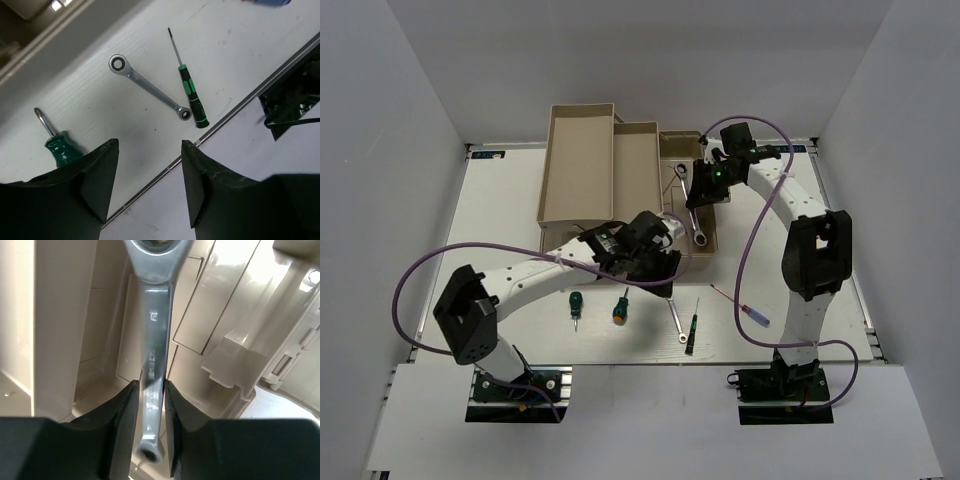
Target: Sort the tools into containers
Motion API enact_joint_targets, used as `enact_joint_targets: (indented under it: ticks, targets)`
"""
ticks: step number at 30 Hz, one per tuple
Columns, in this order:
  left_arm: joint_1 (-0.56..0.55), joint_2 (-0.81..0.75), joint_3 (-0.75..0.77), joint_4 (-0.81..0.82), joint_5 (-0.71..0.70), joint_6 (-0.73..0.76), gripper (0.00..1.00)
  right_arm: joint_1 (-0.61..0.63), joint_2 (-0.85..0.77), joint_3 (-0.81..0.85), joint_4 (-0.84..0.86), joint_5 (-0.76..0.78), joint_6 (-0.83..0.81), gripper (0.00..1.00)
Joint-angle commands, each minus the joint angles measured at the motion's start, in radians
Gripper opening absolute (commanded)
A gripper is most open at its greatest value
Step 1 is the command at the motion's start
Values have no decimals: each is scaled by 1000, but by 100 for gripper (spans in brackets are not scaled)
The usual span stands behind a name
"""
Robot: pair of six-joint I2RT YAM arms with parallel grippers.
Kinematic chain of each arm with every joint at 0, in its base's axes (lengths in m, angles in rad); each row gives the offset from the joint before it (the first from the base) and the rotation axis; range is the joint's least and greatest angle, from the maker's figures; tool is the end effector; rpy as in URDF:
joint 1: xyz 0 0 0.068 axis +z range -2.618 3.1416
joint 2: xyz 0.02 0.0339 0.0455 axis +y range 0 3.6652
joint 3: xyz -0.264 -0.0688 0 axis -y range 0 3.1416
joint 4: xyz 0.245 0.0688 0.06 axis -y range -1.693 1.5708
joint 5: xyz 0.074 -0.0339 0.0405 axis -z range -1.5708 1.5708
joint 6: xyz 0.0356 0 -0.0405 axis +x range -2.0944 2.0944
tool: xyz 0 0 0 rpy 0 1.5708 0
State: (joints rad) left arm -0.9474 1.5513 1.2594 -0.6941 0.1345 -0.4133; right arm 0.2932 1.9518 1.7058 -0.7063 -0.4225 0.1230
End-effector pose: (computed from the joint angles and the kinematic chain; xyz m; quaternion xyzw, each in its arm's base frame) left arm 0.1871 -0.2683 0.2733 0.2708 0.9164 -0.2309 0.1831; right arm 0.4095 0.1389 0.2704 -0.1428 0.9226 0.2569 0.2499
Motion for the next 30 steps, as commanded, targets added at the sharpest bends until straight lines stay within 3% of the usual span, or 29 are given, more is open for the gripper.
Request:
enact_joint_targets:
  ticks: [1, 6, 14, 18, 21, 22, 24, 25, 26, 27, 30]
  targets:
    - [-42, 16, 46, 36, -52, -33, 64, 0, -59, 52, 50, -33, -5, 33]
    - [-76, 35, 46, 68, -61, -53, 64, -5, -122, 23, 48, -32, -28, 38]
    - [-116, 44, 8, 105, -70, -85, 61, -3, -209, -52, 41, -28, -52, 37]
    - [-126, 35, -43, 131, -70, -110, 52, -6, -299, -130, 21, -62, -106, 19]
    - [-137, 26, -64, 140, -90, -131, 36, -6, -381, -222, 2, -70, -149, 2]
    - [-137, 26, -64, 140, -101, -142, 28, -6, -398, -242, 2, -68, -154, 0]
    - [-148, 50, -64, 131, -110, -156, 26, -8, -468, -328, 4, -46, -183, 0]
    - [-158, 61, -64, 122, -134, -182, 22, -5, -484, -346, 2, -32, -189, 1]
    - [-159, 73, -46, 108, -147, -192, 22, -6, -529, -389, 4, -21, -204, 9]
    - [-171, 87, -34, 78, -162, -203, 22, -3, -545, -426, 2, 8, -207, 28]
    - [-197, 150, 30, 3, -231, -263, 28, -6, -608, -513, 5, 36, -210, 41]
